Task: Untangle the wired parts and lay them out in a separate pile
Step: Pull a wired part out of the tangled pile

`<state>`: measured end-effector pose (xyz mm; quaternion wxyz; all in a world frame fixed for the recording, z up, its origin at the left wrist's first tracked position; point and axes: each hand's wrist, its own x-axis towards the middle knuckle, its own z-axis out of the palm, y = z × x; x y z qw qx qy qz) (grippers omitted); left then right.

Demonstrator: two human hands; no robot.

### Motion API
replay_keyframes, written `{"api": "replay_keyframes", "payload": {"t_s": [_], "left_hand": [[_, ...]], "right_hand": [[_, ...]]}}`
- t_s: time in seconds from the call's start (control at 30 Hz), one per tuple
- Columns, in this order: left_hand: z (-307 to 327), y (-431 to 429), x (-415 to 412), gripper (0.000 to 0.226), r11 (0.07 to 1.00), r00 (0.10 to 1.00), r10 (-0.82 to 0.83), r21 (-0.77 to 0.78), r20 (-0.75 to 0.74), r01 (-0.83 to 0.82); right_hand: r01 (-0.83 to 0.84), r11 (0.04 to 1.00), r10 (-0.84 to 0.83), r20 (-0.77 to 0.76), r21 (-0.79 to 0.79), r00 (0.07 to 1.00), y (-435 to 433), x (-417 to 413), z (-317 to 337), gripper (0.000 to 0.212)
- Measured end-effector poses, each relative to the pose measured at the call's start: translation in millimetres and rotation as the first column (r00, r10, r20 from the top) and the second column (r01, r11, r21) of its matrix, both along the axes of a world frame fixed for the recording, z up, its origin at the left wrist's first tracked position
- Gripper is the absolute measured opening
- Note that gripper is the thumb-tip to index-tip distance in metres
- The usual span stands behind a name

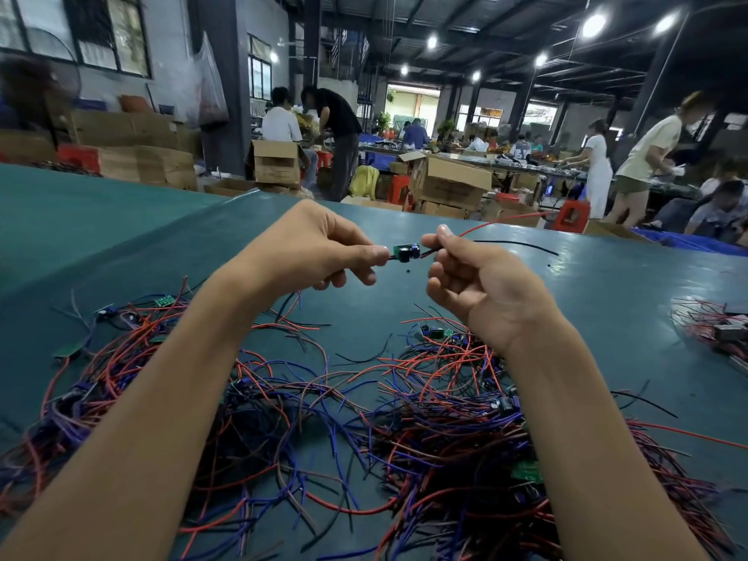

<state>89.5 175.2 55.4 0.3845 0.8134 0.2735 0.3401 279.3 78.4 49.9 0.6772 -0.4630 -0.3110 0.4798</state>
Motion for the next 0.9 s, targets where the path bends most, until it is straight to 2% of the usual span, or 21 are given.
{"api": "replay_keyframes", "payload": {"t_s": [0.23,0.37,0.43,0.53,0.6,0.8,0.9], "left_hand": [[-9.8,3.7,6.7,0.021,0.988,0.998,-0.021,-0.154,-0.061,0.011],[-33.1,7.0,27.0,0.019,0.957,0.999,0.045,-0.286,0.014,-0.039],[-52.4,3.4,46.7,0.014,0.887,0.994,0.049,-0.462,0.100,0.003],[-80.6,-4.3,74.3,0.012,0.748,0.986,0.076,-0.663,0.152,0.044],[-94.5,-9.1,87.8,0.011,0.708,0.986,0.083,-0.705,0.146,0.045],[-115.9,-24.3,104.7,0.015,0.668,0.982,0.116,-0.744,0.147,0.033],[-108.4,-24.9,101.3,0.012,0.655,0.989,0.043,-0.752,0.140,0.078]], "right_hand": [[0.179,0.984,-0.180,-0.066,-0.023,0.981,-7.7,22.1,2.9,0.019],[0.283,0.957,-0.289,-0.111,-0.067,0.951,-15.3,47.9,-1.1,0.012],[0.316,0.944,-0.329,-0.160,-0.100,0.931,-20.8,61.7,-4.2,0.006],[0.347,0.925,-0.375,-0.232,-0.152,0.897,-24.0,76.3,-9.0,0.012],[0.347,0.919,-0.389,-0.284,-0.187,0.876,-23.8,80.8,-12.3,0.014],[0.351,0.891,-0.445,-0.409,-0.286,0.797,-22.3,85.5,-26.8,0.017],[0.350,0.891,-0.446,-0.413,-0.288,0.795,-24.2,88.3,-25.7,0.012]]}}
